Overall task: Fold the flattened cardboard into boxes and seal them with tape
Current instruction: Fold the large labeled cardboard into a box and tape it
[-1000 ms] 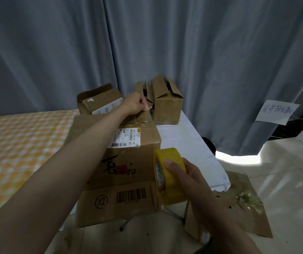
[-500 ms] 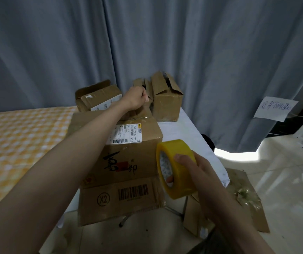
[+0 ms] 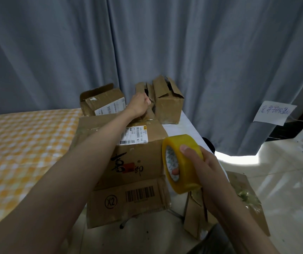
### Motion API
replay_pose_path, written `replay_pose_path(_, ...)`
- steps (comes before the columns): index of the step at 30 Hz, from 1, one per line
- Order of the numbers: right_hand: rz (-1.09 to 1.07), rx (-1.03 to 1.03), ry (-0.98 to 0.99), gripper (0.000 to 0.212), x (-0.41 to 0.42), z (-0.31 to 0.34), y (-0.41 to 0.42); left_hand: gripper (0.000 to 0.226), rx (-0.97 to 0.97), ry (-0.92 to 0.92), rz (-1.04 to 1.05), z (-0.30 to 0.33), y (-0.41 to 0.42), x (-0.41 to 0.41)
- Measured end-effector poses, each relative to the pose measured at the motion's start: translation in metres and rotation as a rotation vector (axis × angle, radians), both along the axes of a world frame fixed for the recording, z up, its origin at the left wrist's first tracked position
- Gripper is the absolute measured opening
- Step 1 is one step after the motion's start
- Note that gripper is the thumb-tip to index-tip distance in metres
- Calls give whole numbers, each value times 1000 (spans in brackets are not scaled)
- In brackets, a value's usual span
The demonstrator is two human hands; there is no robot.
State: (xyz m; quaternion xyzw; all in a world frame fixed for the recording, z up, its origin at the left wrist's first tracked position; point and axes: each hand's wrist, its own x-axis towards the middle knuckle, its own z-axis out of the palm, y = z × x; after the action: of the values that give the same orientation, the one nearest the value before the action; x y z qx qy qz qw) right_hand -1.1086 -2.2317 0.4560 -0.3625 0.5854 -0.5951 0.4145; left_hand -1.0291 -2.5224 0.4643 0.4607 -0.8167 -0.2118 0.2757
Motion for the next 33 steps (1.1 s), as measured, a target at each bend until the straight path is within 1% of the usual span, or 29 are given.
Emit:
replay_pose_path(8,-12,-9,7,13,-5,-3,2,13,1,-16,21,-1,-2,-6)
replay_pose_path(13,-46,72,113,26,-7,-14,5,14,28,-67,22,0,-4,-14)
replay_pose_path(15,-51,125,142,21,-10,-20,8,15,44,-102,22,1,-6,-16)
replay_pose_path(17,-50,162,128,20,-14,-26,11,17,75,-123,28,0,-10,-17)
replay_pose_path(22,-8,183,170,19,-17,-37,9,11,104,-81,125,-2,-13,-22)
replay_pose_path(25,6,161,139,23,-18,-45,9,29,126,-64,153,2,-16,-16)
replay_pose_path(26,12,154,140,26,-18,-48,8,30,167,-53,156,4,-18,-12)
replay_pose_path(29,17,151,130,33,-17,-57,6,15,314,45,184,-1,-26,-5)
replay_pose_path(31,21,140,128,33,-18,-63,2,12,303,69,211,-6,-26,-8)
replay_pose_path(33,32,119,109,32,-19,-69,-2,11,201,19,230,-8,-26,-11)
